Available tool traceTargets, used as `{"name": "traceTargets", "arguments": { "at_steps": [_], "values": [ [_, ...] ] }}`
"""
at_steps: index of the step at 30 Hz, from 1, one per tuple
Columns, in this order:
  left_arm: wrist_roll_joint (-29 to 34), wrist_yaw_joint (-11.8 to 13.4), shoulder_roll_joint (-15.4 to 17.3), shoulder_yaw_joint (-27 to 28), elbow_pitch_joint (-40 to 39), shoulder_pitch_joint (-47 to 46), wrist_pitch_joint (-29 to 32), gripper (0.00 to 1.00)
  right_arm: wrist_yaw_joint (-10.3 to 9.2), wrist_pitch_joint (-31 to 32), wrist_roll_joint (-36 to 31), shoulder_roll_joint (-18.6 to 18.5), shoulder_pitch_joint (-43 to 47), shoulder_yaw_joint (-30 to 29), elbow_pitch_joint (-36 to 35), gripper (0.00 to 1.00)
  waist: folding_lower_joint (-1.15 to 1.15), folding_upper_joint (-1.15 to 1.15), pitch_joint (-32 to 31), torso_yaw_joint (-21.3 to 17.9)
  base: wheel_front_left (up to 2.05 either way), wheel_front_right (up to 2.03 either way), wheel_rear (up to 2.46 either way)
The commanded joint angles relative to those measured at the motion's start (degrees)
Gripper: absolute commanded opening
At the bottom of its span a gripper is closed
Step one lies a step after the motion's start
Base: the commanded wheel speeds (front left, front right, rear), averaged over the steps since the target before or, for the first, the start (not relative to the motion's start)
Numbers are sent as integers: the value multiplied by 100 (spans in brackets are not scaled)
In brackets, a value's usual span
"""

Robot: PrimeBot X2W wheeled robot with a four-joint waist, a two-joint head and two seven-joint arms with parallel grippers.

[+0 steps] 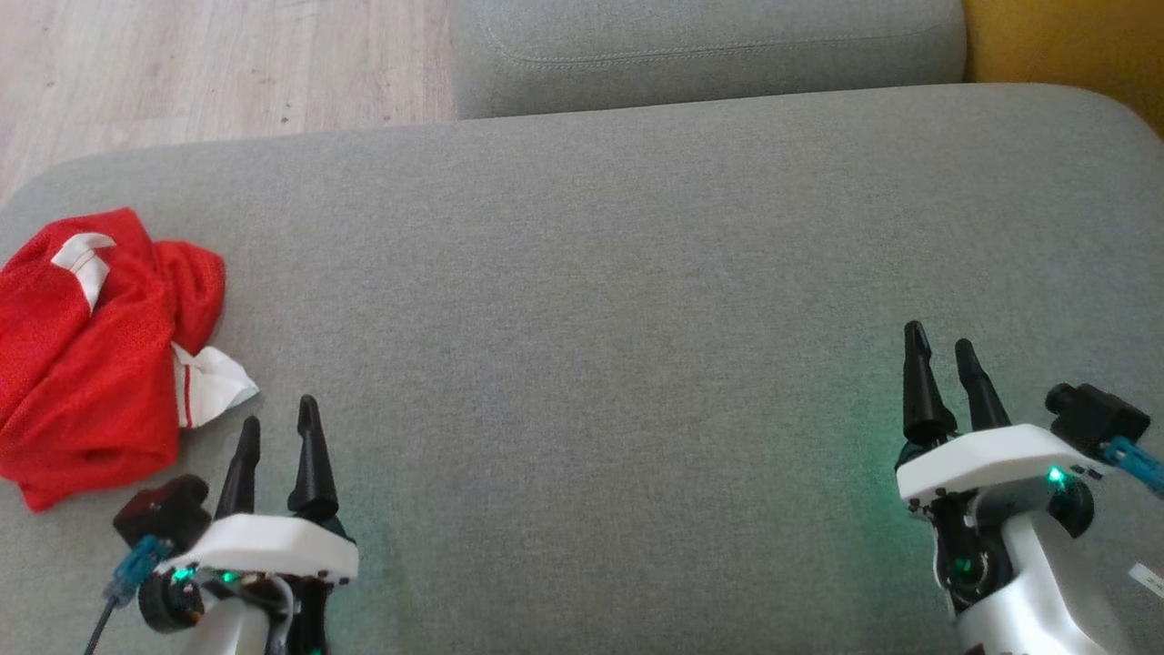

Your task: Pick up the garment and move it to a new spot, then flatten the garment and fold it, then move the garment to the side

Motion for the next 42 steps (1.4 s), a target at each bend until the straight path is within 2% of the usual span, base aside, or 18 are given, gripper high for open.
{"name": "traceTargets", "arguments": {
  "at_steps": [1,24,39,42],
  "values": [
    [193,57,66,105,-153,-239,-83,100,-3,-87,-209,-6,-238,89,-138,100,-1,0,0,-8,0,0,0],
    [1720,216,-94,410,-29,-56,-474,100,-4,-476,-1976,129,-125,-40,102,100,-1,0,-99,-64,0,0,0],
    [2693,270,-173,626,44,36,-729,100,-4,-729,-2844,131,-76,37,241,100,-1,0,-151,-69,0,0,0],
    [2695,281,-182,675,46,83,-738,100,-4,-738,-2846,131,-49,26,233,100,-1,0,-169,-75,0,0,0]
  ]
}}
